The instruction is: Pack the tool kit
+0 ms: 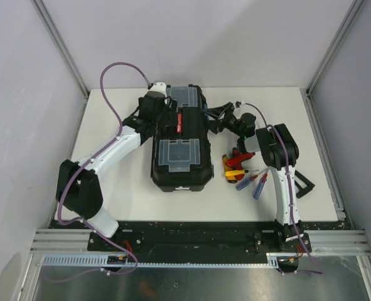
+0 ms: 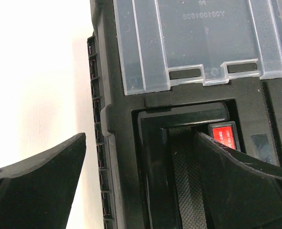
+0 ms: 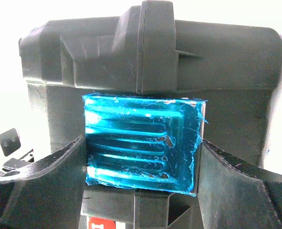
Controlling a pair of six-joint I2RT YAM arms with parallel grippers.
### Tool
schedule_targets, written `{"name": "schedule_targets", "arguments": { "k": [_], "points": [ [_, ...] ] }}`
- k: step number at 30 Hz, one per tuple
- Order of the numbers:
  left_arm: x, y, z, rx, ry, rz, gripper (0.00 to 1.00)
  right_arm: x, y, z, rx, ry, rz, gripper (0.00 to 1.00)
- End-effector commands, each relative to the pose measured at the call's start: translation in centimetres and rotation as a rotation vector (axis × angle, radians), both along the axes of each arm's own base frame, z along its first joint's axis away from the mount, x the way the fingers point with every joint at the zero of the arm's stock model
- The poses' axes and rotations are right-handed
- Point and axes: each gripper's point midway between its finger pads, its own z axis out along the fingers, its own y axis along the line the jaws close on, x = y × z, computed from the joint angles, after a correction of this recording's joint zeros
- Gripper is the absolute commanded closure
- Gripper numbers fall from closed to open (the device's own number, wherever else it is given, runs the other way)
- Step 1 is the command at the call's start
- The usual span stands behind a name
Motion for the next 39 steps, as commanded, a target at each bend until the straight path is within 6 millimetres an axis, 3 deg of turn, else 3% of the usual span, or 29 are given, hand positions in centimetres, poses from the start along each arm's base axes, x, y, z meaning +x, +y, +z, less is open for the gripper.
{"name": "schedule_targets", "arguments": {
  "k": [1, 11, 21, 23, 24, 27, 29, 33, 36, 39],
  "points": [
    [-12.5, -1.1, -14.7, 0.222, 0.573, -0.251, 0.00, -5.4, 5.3, 8.7, -0.056, -0.352, 0.180, 1.00],
    [-13.0, -0.4, -15.6, 0.278, 0.584, -0.244, 0.01, -4.8, 5.2, 9.8, -0.182, -0.377, 0.130, 1.00],
    [-12.9, 0.4, -15.9, 0.340, 0.574, -0.214, 0.01, -3.7, 4.2, 7.7, -0.291, -0.303, 0.075, 1.00],
    [-12.7, 0.4, -15.3, 0.331, 0.562, -0.208, 0.01, -3.2, 3.3, 6.7, -0.344, -0.268, 0.048, 0.89],
    [-12.6, 0.3, -15.1, 0.320, 0.559, -0.208, 0.01, -3.1, 2.8, 6.5, -0.366, -0.261, 0.032, 0.77],
    [-12.4, -0.1, -14.3, 0.275, 0.552, -0.206, 0.01, -3.0, 1.4, 6.9, -0.400, -0.271, -0.004, 0.47],
    [-12.3, -0.4, -13.8, 0.248, 0.546, -0.210, 0.00, -3.1, 0.9, 7.7, -0.398, -0.294, -0.011, 0.33],
    [-12.0, -0.7, -13.3, 0.222, 0.539, -0.215, 0.01, -3.4, 0.5, 8.9, -0.356, -0.315, 0.002, 0.18],
    [-11.8, -0.5, -13.0, 0.203, 0.538, -0.197, 0.01, -3.1, -0.8, 8.0, -0.368, -0.276, -0.041, 0.05],
    [-11.8, -0.2, -13.0, 0.187, 0.543, -0.179, 0.01, -2.7, -3.0, 6.9, -0.407, -0.239, -0.103, 0.01]
  ]
}}
